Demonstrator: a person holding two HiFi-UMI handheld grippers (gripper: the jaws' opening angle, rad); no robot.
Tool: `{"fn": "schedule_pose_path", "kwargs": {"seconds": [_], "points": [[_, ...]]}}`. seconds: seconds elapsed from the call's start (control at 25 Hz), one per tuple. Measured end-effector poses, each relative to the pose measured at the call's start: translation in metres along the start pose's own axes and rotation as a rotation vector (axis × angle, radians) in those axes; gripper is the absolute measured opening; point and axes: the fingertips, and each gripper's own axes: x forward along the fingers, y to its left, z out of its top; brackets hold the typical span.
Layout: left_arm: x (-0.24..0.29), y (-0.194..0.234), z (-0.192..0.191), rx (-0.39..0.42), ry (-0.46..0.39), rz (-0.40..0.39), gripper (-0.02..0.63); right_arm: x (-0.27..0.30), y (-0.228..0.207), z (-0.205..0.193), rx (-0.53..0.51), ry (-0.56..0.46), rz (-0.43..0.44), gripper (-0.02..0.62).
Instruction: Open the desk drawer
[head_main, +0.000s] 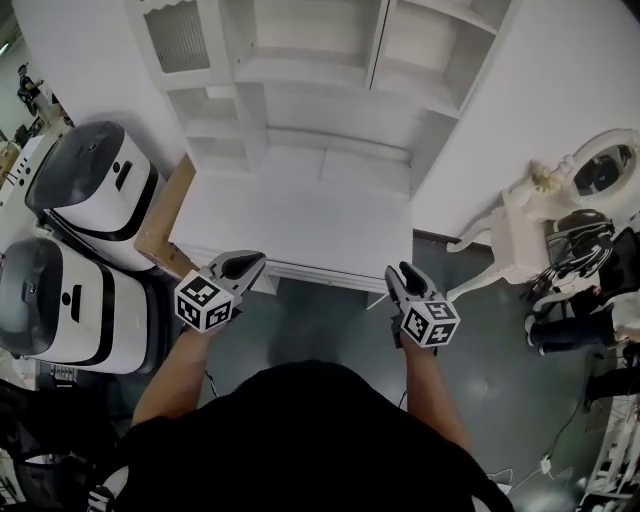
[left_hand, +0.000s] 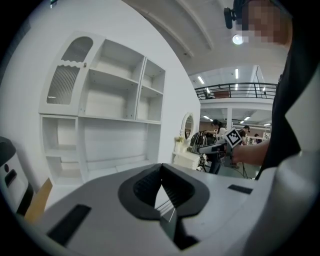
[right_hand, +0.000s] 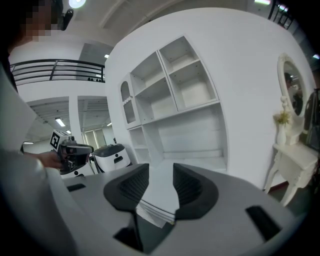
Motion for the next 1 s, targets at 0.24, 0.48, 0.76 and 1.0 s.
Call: {"fn": "schedule_pose_path", "kwargs": {"seconds": [0.24,0.48,0.76,1.0], "points": [[0.03,-0.016,0.006,-0.012,0.001,0.027,0.009,0.001,-0.035,0.0,0.006,0.013,0.034,0.14],[0.05,-0.027,-0.002,-0.028,0.02,0.042,0.009,0.005,-0.059,-0.004,0.005,0.029,0.058,0.14],[0.066,-0.032,-0.003,-0.013,0.06,0.046,0.009,0.004,-0.07,-0.007,0.025,0.029,0.077,0.141],[0.074,-0.021,0.0,-0.018,0.053,0.039,0.009,0.013,-0.07,-0.014,0.027,0.051,0.075,0.143]]}}
